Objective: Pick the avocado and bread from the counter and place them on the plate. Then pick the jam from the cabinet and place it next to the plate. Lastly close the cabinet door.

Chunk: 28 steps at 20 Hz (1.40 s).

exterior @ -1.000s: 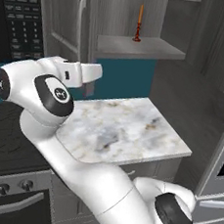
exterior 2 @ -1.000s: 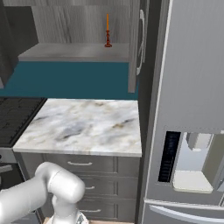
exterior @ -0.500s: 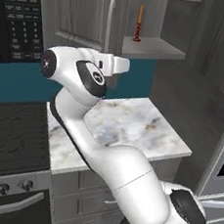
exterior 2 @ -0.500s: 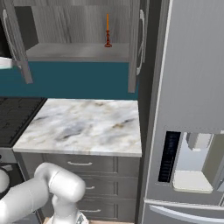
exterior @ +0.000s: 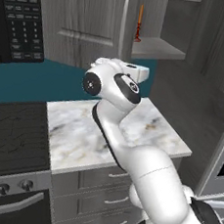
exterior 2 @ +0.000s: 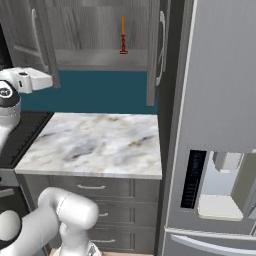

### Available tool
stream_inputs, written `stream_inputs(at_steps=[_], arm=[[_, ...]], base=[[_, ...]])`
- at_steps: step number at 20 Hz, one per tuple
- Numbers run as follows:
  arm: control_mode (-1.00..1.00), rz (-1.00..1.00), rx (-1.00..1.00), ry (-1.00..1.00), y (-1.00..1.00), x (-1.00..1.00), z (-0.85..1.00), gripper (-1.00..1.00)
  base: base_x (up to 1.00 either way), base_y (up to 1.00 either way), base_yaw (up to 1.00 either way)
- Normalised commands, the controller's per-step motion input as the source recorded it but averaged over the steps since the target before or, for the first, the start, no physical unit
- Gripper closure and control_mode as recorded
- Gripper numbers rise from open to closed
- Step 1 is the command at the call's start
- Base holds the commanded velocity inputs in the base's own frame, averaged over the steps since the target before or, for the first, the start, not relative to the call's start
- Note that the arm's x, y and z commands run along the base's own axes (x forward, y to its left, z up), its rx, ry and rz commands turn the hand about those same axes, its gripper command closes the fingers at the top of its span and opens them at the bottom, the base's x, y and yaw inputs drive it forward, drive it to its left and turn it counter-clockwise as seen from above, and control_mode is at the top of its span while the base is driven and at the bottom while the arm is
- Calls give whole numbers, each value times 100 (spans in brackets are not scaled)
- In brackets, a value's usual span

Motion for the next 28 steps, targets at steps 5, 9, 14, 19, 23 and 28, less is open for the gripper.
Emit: stream_inputs(at_steps=[5,9,14,19,23,28], arm=[[-100,1,11,-13,-27,100,-4,-100],[-100,0,14,-5,-6,100,-2,-100],[-100,0,18,8,-18,93,0,-100],[-100,0,2,12,-7,47,-1,-100],[-100,0,-1,11,1,20,-8,-100],[-100,-5,-4,2,3,63,-11,-100]], base=[[0,0,0],[0,0,0],[0,0,0],[0,0,0],[0,0,0],[0,0,0]])
